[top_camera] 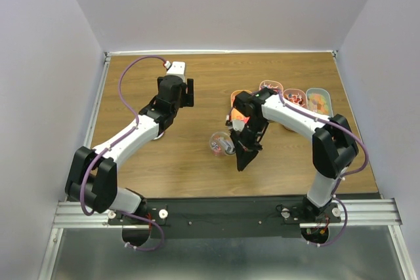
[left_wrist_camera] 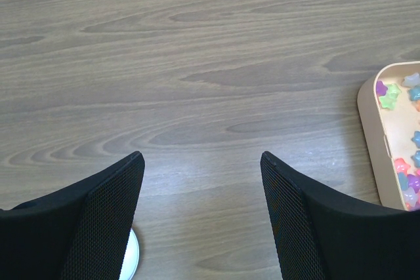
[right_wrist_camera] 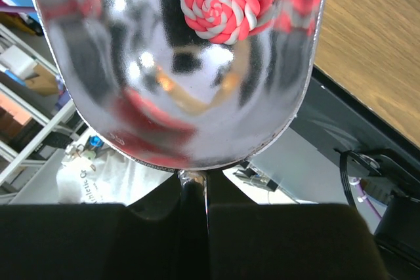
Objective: Pack the candies
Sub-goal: Place the fake candies in the packing bottle, then adjust the spatula.
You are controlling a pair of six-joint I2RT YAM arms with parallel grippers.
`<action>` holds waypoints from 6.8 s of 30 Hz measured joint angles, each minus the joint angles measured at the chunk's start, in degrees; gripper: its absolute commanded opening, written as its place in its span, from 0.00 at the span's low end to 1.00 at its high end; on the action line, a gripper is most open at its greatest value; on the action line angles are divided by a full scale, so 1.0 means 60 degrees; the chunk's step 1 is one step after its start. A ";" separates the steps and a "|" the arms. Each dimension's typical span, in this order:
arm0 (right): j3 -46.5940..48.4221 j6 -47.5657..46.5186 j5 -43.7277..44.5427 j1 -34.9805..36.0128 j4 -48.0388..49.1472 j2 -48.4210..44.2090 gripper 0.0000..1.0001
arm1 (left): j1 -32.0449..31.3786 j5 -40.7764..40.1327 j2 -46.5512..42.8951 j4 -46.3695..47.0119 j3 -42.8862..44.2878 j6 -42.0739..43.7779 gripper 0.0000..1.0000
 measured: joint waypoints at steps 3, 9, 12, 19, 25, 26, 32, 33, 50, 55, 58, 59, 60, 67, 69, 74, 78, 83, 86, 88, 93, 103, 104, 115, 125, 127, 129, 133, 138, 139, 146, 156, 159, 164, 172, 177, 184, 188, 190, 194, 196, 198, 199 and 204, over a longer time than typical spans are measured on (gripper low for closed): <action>0.0000 0.0004 -0.0160 0.0000 0.0000 0.0000 0.01 | 0.0000 0.0000 0.0000 0.0000 0.0000 0.0000 0.79; -0.0004 0.0026 -0.0557 0.0000 -0.0007 0.0000 0.01 | 0.0000 0.0000 0.0000 0.0000 0.0000 0.0022 0.79; -0.0036 0.0026 -0.0670 -0.0004 -0.0007 -0.0004 0.01 | 0.0000 0.0000 0.0000 0.0000 0.0000 0.0025 0.79; -0.0109 -0.0015 -0.0878 -0.0080 -0.0026 -0.0004 0.01 | 0.0000 0.0000 0.0000 0.0000 0.0000 0.0025 0.79; -0.0113 -0.0047 -0.0874 -0.0215 -0.0047 -0.0004 0.01 | 0.0000 0.0000 0.0000 0.0000 0.0000 0.0025 0.79; -0.0113 -0.0069 -0.0889 -0.0229 -0.0047 -0.0004 0.01 | 0.0000 0.0000 0.0000 0.0000 0.0000 0.0025 0.79; -0.0211 -0.0149 -0.0994 -0.0339 -0.0044 -0.0004 0.01 | 0.0000 0.0000 0.0000 0.0000 0.0000 0.0025 0.79; -0.0284 -0.0182 -0.1016 -0.0346 -0.0036 0.0000 0.01 | 0.0000 0.0000 0.0000 0.0000 0.0000 0.0025 0.79; 0.0255 0.0033 -0.0404 -0.0397 -0.0051 0.0535 0.01 | 0.0000 0.0000 0.0000 0.0000 0.0000 0.0025 0.79; 0.0237 0.0066 -0.0353 -0.0397 -0.0051 0.0535 0.01 | 0.0000 0.0000 0.0000 0.0000 0.0000 0.0022 0.79; 0.0255 0.0117 -0.0550 -0.0390 -0.0058 0.0539 0.01 | 0.0000 0.0000 0.0000 -0.0004 0.0000 0.0025 0.79; 0.0266 0.0142 -0.0474 -0.0382 -0.0055 0.0539 0.01 | 0.0000 0.0000 0.0000 0.0000 0.0000 0.0025 0.79; 0.0266 0.0142 -0.0517 -0.0386 -0.0062 0.0539 0.01 | 0.0000 -0.0004 0.0000 -0.0004 0.0004 0.0025 0.79; 0.0044 0.0277 -0.0310 -0.0007 -0.0066 0.0554 0.01 | 0.0000 -0.0007 0.0000 -0.0004 0.0011 0.0025 0.79; 0.0018 0.0251 -0.0306 0.0189 -0.0058 0.0561 0.01 | 0.0000 -0.0007 0.0000 -0.0004 0.0018 0.0025 0.79; 0.0102 0.0248 -0.0219 0.0375 -0.0062 0.0707 0.01 | 0.0000 -0.0007 0.0000 -0.0004 0.0018 0.0025 0.79; 0.0441 0.0248 -0.0164 0.0346 -0.0066 0.0790 0.01 | 0.0000 -0.0011 0.0000 -0.0004 0.0018 0.0022 0.79; 0.0823 0.0244 0.0393 0.0350 -0.0051 0.0648 0.01 | 0.0000 -0.0025 0.0000 -0.0007 0.0018 0.0022 0.79; 0.0820 0.0211 0.0900 0.0350 -0.0058 0.0382 0.01 | 0.0000 -0.0015 0.0000 -0.0011 0.0018 0.0018 0.79; 0.0816 0.0120 0.1468 0.0350 -0.0055 0.0091 0.01 | 0.0000 0.0044 0.0000 -0.0011 0.0018 -0.0015 0.79; 0.0816 -0.0080 0.3027 0.0350 0.0062 -0.0645 0.01 | 0.0000 0.0466 -0.0004 -0.0401 0.0168 -0.0178 0.79; 0.0171 -0.0353 0.5843 0.0401 0.2339 -0.2477 0.01 | 0.0000 0.3064 -0.0495 -0.0925 0.1220 -0.1045 0.79; 0.0102 -0.0419 0.6051 0.0404 0.2528 -0.2557 0.01 | 0.0000 0.3340 -0.0495 -0.0922 0.1315 -0.1169 0.79; -0.1770 -0.1191 0.7785 0.0430 0.5286 -0.4401 0.01 | 0.0000 0.6171 0.0127 -0.0659 0.2142 -0.2601 0.73; -0.3002 -0.1614 0.7985 0.0459 0.6484 -0.4896 0.01 | 0.0000 0.7282 0.0845 -0.0696 0.2699 -0.2994 0.68; -0.3027 -0.1730 0.8014 0.0484 0.6597 -0.4900 0.01 | -0.0007 0.7461 0.0918 -0.0714 0.2841 -0.3031 0.68; -0.3034 -0.1832 0.8032 0.0484 0.6703 -0.4907 0.01 | -0.0047 0.7533 0.1005 -0.0729 0.2965 -0.3034 0.67; -0.3034 -0.1971 0.8054 0.0492 0.6863 -0.4932 0.01 | -0.0197 0.7570 0.1315 -0.0780 0.3136 -0.3038 0.64; -0.3034 -0.2113 0.8051 0.0499 0.7009 -0.4932 0.01 | -0.0313 0.7566 0.1749 -0.0900 0.3162 -0.3093 0.55; -0.3034 -0.2164 0.8054 0.0503 0.7016 -0.4932 0.01 | -0.0313 0.7566 0.1843 -0.0943 0.3206 -0.3140 0.54; -0.3158 -0.2313 0.8076 0.0557 0.7260 -0.4987 0.01 | -0.0313 0.7683 0.2080 -0.0918 0.3526 -0.3424 0.24; -0.3872 -0.2328 0.8338 0.0565 0.7825 -0.5941 0.05 | -0.0313 0.8470 0.2273 -0.0627 0.3588 -0.4062 0.00; -0.4033 -0.2328 0.8437 0.0572 0.7938 -0.6360 0.05 | -0.0313 0.8757 0.2295 -0.0415 0.3588 -0.4277 0.00; -0.4058 -0.2328 0.8517 0.0601 0.8047 -0.6572 0.13 | -0.0284 0.9027 0.2364 -0.0157 0.3588 -0.4532 0.00; -0.4229 -0.2328 0.8521 0.0601 0.8422 -0.6579 0.23 | -0.0229 0.9253 0.2415 -0.0058 0.3541 -0.4812 0.00; -0.4244 -0.2153 0.8521 0.0601 0.8768 -0.6765 0.24 | -0.0215 0.9366 0.2433 0.0160 0.3279 -0.5096 0.00; -0.4244 -0.2000 0.8517 0.0608 0.8812 -0.6914 0.27 | -0.0135 0.9519 0.2437 0.0707 0.2973 -0.5559 0.00; -0.4280 -0.1938 0.8517 0.0608 0.8888 -0.7107 0.32 | 0.0022 0.9843 0.2437 0.1253 0.2550 -0.6189 0.00; -0.4317 -0.1905 0.8517 0.0608 0.8939 -0.7235 0.32 | 0.0098 0.9963 0.2437 0.1439 0.2353 -0.6455 0.00; -0.4328 -0.1894 0.8521 0.0608 0.8990 -0.7362 0.32 | 0.0175 1.0138 0.2473 0.1683 0.2237 -0.6856 0.00; -0.4328 -0.1894 0.8517 0.0608 0.8987 -0.7366 0.32 | 0.0189 1.0207 0.2514 0.1796 0.2237 -0.6994 0.00; -0.4328 -0.1894 0.8517 0.0608 0.8987 -0.7366 0.32 | 0.0200 1.0273 0.2565 0.1865 0.2233 -0.7114 0.00; -0.4328 -0.1894 0.8517 0.0608 0.8987 -0.7366 0.32 | 0.0200 1.0291 0.2590 0.1902 0.2229 -0.7180 0.00; -0.4393 -0.1894 0.8513 0.0608 0.8980 -0.7428 0.32 | 0.0237 1.0473 0.2743 0.2299 0.2040 -0.7632 0.00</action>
